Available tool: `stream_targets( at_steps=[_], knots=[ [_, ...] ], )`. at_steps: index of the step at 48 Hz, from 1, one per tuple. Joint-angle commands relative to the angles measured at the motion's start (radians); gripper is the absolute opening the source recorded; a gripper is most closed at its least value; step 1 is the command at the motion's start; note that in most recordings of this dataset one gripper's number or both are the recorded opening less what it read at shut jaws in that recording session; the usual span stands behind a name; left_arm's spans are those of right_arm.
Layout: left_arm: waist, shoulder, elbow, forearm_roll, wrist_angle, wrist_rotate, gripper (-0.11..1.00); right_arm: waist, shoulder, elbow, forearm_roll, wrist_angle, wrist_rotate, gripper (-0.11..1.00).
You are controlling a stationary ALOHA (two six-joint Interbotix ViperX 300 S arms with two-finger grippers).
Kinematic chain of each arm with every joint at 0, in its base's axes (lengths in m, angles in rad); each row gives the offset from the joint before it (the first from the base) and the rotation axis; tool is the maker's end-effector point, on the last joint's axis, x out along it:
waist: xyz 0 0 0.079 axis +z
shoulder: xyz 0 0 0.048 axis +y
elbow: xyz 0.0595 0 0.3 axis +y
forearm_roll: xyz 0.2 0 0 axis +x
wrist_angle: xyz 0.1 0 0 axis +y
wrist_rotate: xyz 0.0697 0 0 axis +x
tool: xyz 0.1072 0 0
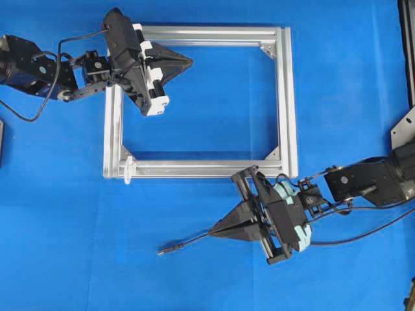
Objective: Insert the wire through the string loop located on the left side.
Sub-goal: 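Open the right gripper above the black USB cable near its plug end, then lower the right gripper and close it on the cable behind the plug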
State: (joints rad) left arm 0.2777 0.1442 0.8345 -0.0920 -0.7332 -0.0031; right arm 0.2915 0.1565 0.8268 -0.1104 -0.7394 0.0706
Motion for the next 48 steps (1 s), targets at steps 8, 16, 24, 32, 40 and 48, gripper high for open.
stream_targets(
  at_steps=[8,16,24,32,40,48],
  knots=[
    [-0.002,-0.026,-0.018,0.003,-0.005,0.000,0.00,0.008,-0.029,-0.015,0.003,0.000,0.015,0.61],
    [-0.002,-0.028,-0.018,0.002,-0.005,0.000,0.00,0.009,-0.029,-0.015,0.003,0.000,0.038,0.91],
    [-0.002,-0.026,-0.018,0.003,-0.005,-0.002,0.00,0.012,0.003,-0.031,0.003,0.000,0.072,0.91],
    [-0.002,-0.026,-0.018,0.003,-0.005,-0.002,0.00,0.015,0.095,-0.080,0.006,-0.003,0.107,0.92],
    [-0.002,-0.028,-0.014,0.003,-0.003,-0.002,0.00,0.017,0.187,-0.135,0.012,0.000,0.138,0.91],
    [-0.002,-0.029,-0.009,0.003,-0.005,-0.002,0.00,0.017,0.249,-0.164,0.028,0.000,0.146,0.91]
  ],
)
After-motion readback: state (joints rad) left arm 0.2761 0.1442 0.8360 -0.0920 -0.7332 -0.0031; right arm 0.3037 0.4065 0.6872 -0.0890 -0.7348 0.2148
